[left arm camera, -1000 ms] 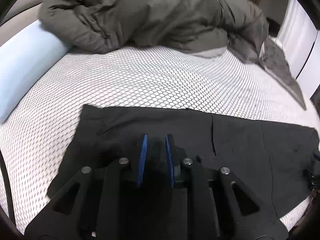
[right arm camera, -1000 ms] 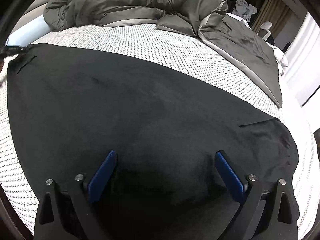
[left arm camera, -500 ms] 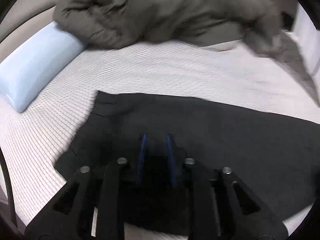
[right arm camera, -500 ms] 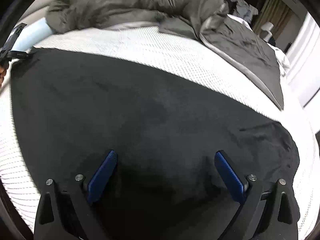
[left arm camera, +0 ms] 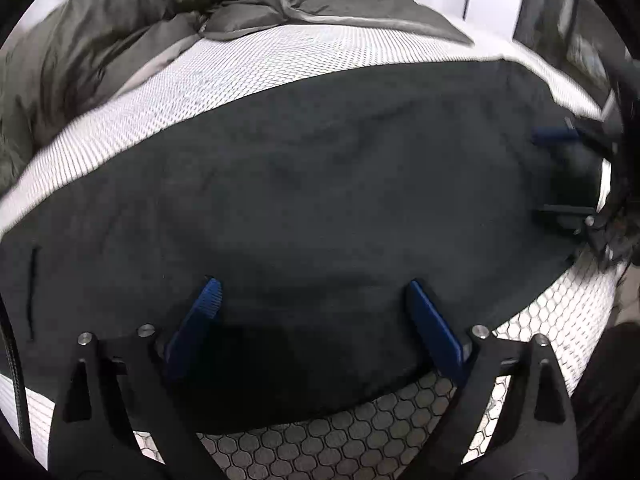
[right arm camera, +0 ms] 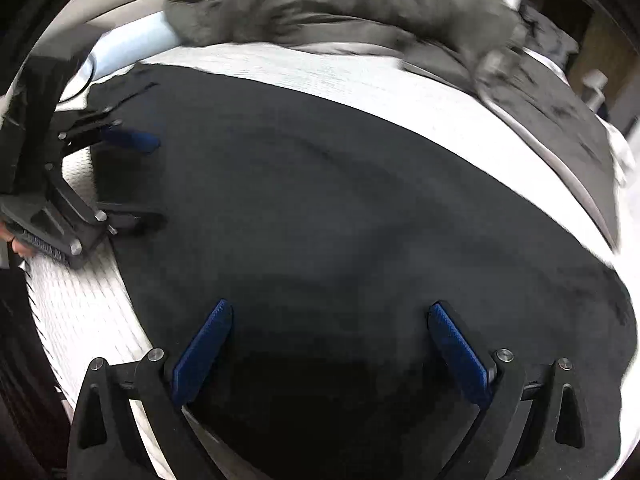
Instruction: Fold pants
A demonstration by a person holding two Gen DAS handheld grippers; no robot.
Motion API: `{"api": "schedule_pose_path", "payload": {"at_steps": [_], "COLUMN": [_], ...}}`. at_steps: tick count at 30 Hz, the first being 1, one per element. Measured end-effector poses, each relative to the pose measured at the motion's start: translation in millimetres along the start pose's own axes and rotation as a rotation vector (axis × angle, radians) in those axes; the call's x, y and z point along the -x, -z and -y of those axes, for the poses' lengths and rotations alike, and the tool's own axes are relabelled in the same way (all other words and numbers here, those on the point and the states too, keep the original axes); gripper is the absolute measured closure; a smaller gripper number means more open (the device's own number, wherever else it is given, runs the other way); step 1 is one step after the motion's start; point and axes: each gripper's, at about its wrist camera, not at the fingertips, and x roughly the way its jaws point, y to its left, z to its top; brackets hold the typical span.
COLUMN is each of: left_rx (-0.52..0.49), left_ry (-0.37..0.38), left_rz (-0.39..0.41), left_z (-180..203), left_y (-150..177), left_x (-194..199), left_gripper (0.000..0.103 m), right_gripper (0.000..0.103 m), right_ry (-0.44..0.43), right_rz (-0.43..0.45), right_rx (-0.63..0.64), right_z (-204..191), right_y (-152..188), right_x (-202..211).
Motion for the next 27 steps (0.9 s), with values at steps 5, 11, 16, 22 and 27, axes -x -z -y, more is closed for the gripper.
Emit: {"api": "schedule_pose_path", "payload": {"at_steps": [5, 11, 16, 22, 27], "left_rx": [-0.004, 0.008, 0.016, 0.028, -0.016], "left_ry": [0.013, -0.006, 0.006, 0.072, 0.004], "left_rz": [-0.001, -0.017, 0.022, 0.041, -0.08], "left_z": [-2, -12, -10, -1, -3], "left_y": [6, 7, -6, -52, -49], "left_x": [2, 3, 31, 16, -26], "left_gripper": [0.007, 0.004, 0.006, 0.005, 0.006], "right_gripper": [0.004, 0.002, 0.002, 0.002, 0.003], "right_ry": [0.289, 0.456, 0.473, 0.233, 0.269], "right_rz": [-0.045, -0.037, 0.094, 0.113, -0.059], "right_rx": [-0.253, -0.467, -0.371, -0.251, -0.085], "right_z": [114, 167, 129, 64, 29], "right_y": [75, 109, 71, 4, -8], "right_x": [34, 60, 86, 45, -15]}}
